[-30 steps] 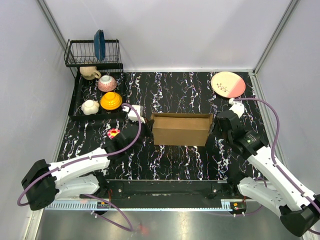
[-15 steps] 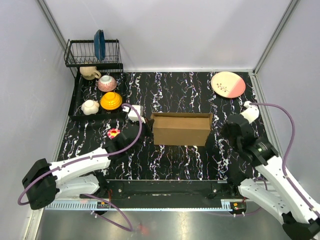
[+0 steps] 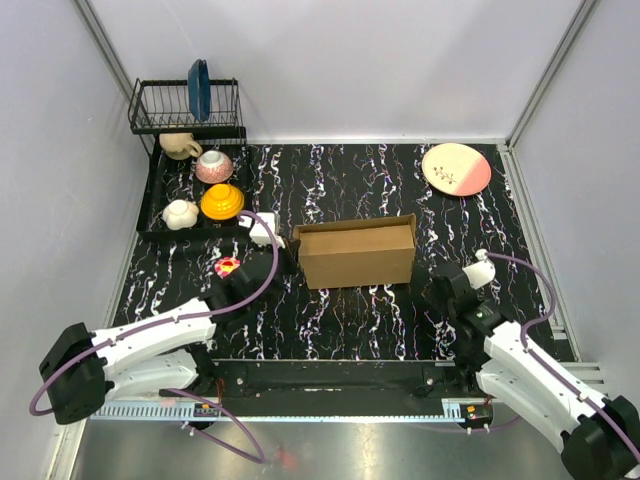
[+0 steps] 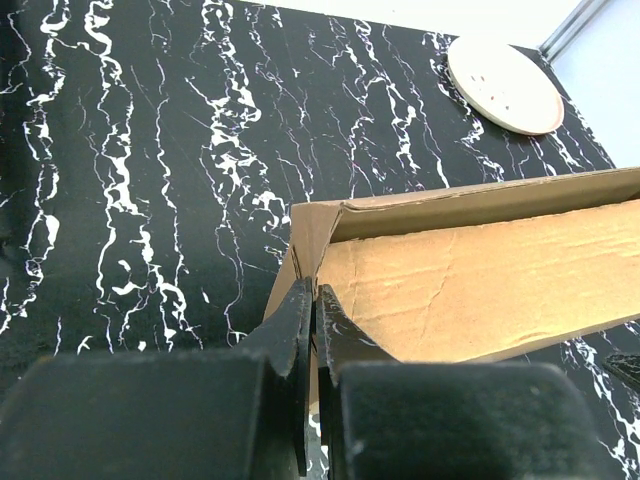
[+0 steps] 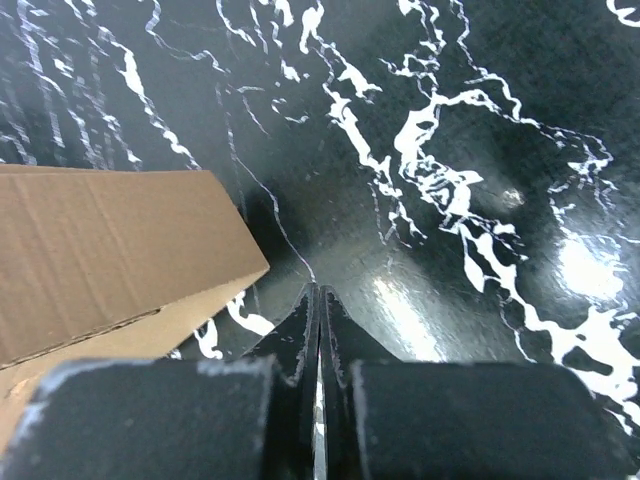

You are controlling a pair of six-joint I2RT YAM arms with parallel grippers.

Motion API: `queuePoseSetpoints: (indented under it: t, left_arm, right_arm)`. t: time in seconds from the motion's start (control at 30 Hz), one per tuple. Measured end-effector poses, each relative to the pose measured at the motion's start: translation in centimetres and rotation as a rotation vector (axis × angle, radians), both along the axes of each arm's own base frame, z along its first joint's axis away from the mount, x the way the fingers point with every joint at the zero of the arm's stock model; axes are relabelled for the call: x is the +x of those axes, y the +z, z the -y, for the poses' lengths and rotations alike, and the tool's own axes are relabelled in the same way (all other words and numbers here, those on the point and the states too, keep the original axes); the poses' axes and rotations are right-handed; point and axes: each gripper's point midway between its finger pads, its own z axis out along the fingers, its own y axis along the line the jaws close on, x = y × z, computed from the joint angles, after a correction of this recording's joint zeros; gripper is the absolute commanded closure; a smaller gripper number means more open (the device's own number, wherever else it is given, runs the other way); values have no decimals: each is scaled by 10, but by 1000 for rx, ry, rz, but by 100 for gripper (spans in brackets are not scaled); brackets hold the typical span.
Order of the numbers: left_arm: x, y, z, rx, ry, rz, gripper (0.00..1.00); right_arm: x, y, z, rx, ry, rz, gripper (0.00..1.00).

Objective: Fold the paper box

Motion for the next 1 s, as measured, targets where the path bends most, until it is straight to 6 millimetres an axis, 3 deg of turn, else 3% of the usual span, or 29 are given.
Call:
queuePoseSetpoints:
  t: [0.07,0.23,0.37,0.53,0.73,1.0]
  left_arm:
    - [1,0,-2,8,7,3,100]
    - [4,1,-1,46,10,7,100]
    - [9,2,5,88,2,7,100]
    - [13,3,8,140,-6,12,100]
    - [16,3,8,171,-8,17,100]
    - [23,4,-7,196,26,15,100]
  right_arm:
    - [3,2,-1,33,-17,46,100]
    - [25,30,2,95,-77,196,100]
    - [39,35,8,109,-124,239,100]
    - [55,13,9,120,-137,207,100]
    - [63,-19,-20,179,-18,148,100]
    - [67,-24,-45,264,85,160,100]
